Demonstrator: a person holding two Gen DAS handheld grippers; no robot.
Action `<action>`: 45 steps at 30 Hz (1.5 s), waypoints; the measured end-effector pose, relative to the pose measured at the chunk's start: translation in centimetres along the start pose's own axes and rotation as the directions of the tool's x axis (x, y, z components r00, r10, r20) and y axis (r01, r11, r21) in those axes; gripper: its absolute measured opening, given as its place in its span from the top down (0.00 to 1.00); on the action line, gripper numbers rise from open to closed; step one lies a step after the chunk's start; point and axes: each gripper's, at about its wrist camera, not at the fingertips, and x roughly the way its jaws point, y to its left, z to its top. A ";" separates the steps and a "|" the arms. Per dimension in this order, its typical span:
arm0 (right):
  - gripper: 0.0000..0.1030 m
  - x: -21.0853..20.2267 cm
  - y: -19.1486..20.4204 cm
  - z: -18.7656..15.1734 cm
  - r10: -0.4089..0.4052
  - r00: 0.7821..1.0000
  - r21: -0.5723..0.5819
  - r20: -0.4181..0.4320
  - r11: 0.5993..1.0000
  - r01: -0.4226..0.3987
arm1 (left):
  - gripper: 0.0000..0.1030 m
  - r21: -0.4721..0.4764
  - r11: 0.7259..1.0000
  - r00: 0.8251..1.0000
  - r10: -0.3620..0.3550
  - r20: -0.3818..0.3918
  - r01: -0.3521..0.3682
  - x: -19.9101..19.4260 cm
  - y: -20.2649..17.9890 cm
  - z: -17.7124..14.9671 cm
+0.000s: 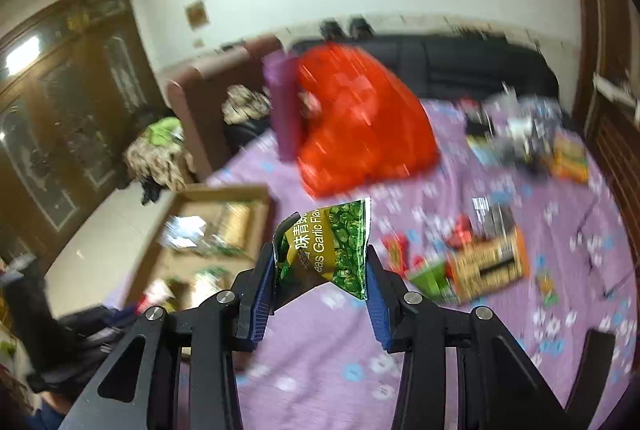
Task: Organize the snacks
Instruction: 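Carry both packets to the cardboard box and open both tools to drop them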
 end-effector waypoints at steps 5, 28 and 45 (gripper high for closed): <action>0.56 -3.7 5.2 4.0 0.113 0.989 -0.020 0.098 0.994 -0.112 | 0.80 -0.044 0.999 0.998 0.034 0.052 -0.032 -2.7 2.6 0.3; 0.56 6.0 12.5 -0.6 0.334 0.935 -0.054 -0.121 0.938 -0.342 | 0.80 -0.088 0.985 0.989 0.148 0.017 -0.146 -1.0 5.8 0.5; 0.52 25.5 8.6 -5.9 0.331 0.875 0.085 -0.354 0.943 -0.322 | 0.80 -0.059 0.961 0.959 0.264 -0.106 -0.271 6.9 8.3 1.4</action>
